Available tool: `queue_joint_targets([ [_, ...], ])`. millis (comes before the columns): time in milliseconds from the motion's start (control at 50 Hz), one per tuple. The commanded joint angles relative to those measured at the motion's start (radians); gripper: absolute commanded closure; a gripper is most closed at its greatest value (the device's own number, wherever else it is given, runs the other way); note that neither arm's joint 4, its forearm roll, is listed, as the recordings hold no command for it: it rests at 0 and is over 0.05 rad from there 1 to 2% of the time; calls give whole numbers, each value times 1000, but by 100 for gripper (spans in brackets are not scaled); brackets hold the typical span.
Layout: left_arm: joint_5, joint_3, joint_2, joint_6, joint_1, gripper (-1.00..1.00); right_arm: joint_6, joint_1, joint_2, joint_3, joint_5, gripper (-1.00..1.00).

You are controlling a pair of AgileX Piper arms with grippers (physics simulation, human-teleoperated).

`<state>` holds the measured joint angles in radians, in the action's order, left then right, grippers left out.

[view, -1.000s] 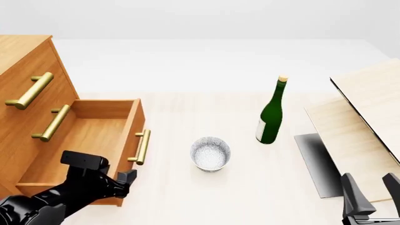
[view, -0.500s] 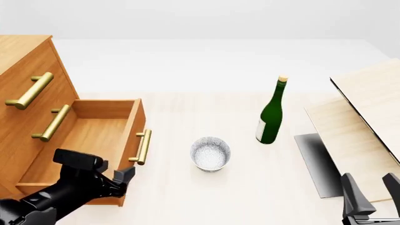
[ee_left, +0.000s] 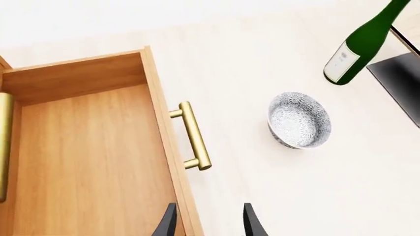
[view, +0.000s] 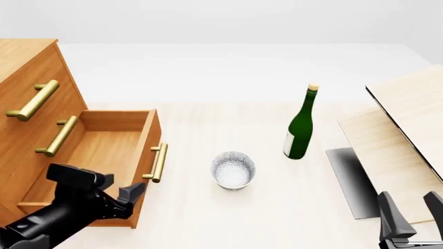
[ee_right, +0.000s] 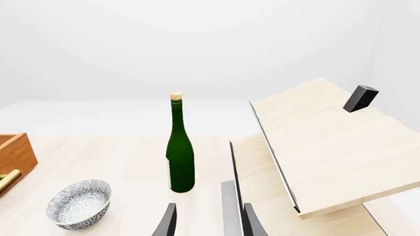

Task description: Put the bowl in the bottom drawer of the cabinet and close it.

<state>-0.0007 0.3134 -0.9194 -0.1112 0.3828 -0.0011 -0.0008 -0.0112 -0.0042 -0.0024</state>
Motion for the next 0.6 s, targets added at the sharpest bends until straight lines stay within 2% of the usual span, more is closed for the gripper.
queue_joint_targets([
  [20,26,0,48,7,-1,-100,0,0,0,0,0,-100],
  [600,71,17,161,15,13,-100,0,0,0,0,0,-100],
])
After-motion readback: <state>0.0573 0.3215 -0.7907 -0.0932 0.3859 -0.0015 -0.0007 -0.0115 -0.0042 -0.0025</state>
